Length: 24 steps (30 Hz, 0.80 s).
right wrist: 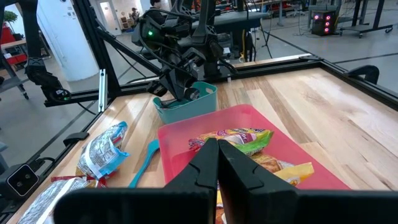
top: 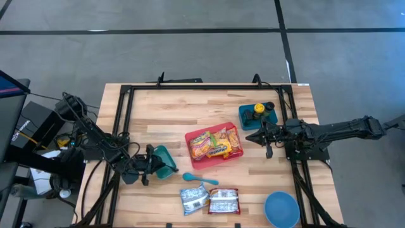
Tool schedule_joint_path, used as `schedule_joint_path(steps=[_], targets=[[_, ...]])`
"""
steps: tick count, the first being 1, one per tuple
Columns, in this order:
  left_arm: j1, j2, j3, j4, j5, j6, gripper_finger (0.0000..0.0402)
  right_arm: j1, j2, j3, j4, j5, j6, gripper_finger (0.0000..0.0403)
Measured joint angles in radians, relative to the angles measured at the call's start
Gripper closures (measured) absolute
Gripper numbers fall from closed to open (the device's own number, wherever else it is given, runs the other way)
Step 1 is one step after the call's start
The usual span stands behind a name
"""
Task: Pick & Place Food Item
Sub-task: Put the black spoon into the green bin, then put the blue noodle pack into the red bin
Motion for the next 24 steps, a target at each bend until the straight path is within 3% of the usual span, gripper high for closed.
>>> schedule_joint_path(steps=[13, 24], targets=[[0.000, 0.000, 0.000, 0.000, 0.010, -0.011, 0.0341, 0.000, 0.000, 0.000, 0.000, 0.000, 0.000, 0.0401], [0.000, 0.000, 0.000, 0.015, 0.010, -0.011, 0.0346, 0.000, 0.000, 0.000, 0.000, 0.000, 0.000, 0.0401]])
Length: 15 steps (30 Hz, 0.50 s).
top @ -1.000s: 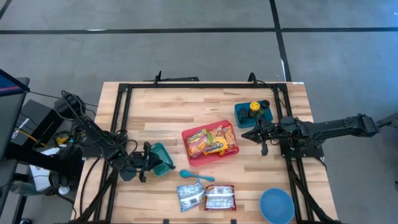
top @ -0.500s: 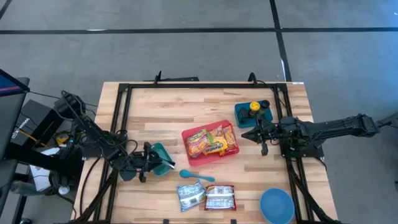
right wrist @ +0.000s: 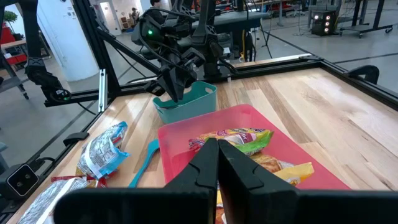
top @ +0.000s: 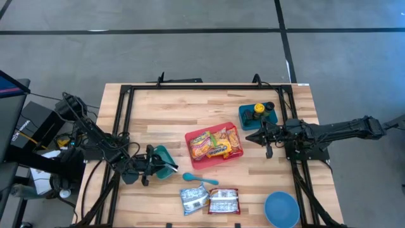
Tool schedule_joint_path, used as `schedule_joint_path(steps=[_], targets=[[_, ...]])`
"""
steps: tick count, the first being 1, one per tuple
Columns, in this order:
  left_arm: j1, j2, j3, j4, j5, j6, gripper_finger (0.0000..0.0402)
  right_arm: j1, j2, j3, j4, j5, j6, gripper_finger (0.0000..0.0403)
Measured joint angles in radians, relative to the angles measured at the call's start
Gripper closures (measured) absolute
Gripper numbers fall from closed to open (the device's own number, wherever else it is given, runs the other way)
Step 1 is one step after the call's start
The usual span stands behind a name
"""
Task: Pick & Place Food Item
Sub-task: Put the blue noodle pack into the red bin
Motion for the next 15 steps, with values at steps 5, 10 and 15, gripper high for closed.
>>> schedule_joint_path(steps=[5, 10, 15], targets=[[-0.002, 0.000, 0.000, 0.045, -0.001, 0.017, 0.0350, 0.000, 0.000, 0.000, 0.000, 0.000, 0.000, 0.0401], [-0.002, 0.000, 0.000, 0.073, -0.001, 0.020, 0.0360, 0.000, 0.000, 0.000, 0.000, 0.000, 0.000, 0.0401], [-0.002, 0.000, 0.000, 0.123, -0.001, 0.024, 0.0381, 0.000, 0.000, 0.000, 0.000, 0.000, 0.000, 0.0401]])
